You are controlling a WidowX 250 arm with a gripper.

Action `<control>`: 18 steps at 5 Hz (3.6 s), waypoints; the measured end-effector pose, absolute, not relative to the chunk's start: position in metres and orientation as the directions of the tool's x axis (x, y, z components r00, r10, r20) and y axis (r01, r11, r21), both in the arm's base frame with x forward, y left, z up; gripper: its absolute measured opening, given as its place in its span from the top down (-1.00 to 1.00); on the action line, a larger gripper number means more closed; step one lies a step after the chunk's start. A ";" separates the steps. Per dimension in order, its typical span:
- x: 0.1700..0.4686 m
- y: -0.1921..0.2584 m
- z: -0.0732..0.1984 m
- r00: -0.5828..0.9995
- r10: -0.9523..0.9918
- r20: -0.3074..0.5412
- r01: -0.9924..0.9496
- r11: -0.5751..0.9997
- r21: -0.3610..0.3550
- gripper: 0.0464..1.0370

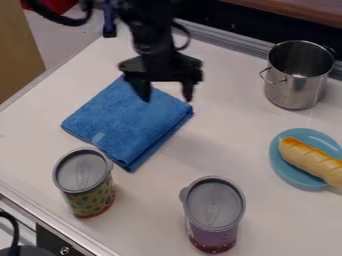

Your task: Moved the blue cloth near the silver pot

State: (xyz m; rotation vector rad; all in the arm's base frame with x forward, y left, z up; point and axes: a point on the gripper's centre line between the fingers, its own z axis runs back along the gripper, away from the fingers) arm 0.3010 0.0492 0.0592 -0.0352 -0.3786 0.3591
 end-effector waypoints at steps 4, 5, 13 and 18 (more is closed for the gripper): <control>0.304 0.131 0.027 0.957 0.130 0.259 -0.151 0.986 0.065 0.75; 0.295 0.133 0.013 0.980 0.071 0.187 -0.078 0.996 0.030 0.97; 0.339 0.079 -0.011 0.973 0.144 0.181 -0.135 0.989 -0.060 0.99; 0.386 0.060 -0.011 0.956 0.166 0.243 -0.167 0.986 -0.017 0.99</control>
